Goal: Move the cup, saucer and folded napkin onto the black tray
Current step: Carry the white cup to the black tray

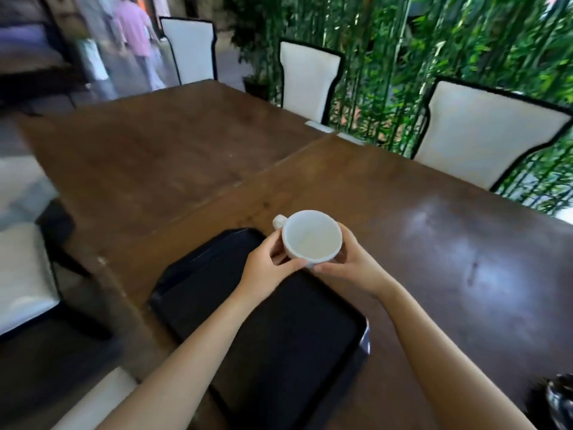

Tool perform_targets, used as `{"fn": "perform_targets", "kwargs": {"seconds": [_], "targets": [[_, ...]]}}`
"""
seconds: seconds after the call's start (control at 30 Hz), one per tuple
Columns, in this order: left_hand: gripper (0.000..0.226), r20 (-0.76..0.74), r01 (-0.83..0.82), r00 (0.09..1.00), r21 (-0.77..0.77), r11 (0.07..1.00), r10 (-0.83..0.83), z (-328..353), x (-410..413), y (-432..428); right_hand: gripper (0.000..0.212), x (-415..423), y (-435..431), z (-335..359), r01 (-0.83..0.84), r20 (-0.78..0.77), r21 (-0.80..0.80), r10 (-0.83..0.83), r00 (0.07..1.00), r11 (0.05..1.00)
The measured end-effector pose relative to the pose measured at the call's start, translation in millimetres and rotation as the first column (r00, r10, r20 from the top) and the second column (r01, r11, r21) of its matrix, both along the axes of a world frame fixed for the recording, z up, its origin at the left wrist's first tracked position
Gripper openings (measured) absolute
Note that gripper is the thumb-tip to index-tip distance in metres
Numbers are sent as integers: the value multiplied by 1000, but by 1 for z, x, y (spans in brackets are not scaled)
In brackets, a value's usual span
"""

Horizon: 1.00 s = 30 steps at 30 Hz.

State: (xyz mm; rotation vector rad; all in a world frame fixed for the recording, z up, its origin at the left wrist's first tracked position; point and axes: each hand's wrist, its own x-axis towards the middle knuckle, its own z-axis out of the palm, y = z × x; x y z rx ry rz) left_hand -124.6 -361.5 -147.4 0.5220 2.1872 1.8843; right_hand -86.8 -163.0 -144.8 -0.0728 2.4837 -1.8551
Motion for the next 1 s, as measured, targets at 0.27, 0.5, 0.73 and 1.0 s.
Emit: {"fn": "perform_targets", "kwargs": {"seconds": [0.27, 0.5, 0.73, 1.0], "targets": [[70, 130, -118, 983, -75, 990, 127, -62, -15, -59, 81, -36, -57, -55, -115, 128, -38, 119, 985, 993], [63, 223, -139, 963, -60, 988, 149, -94, -26, -81, 77, -56, -76, -79, -169, 192, -64, 179, 965, 983], [68, 217, -167, 959, -77, 983, 180, -117, -36, -81, 79, -68, -78, -96, -172, 230, -91, 188, 955, 981], [68, 221, -176, 957, -74, 982, 188, -130, -41, -78, 80, -72, -77, -108, -179, 234, -107, 200, 951, 978]]}}
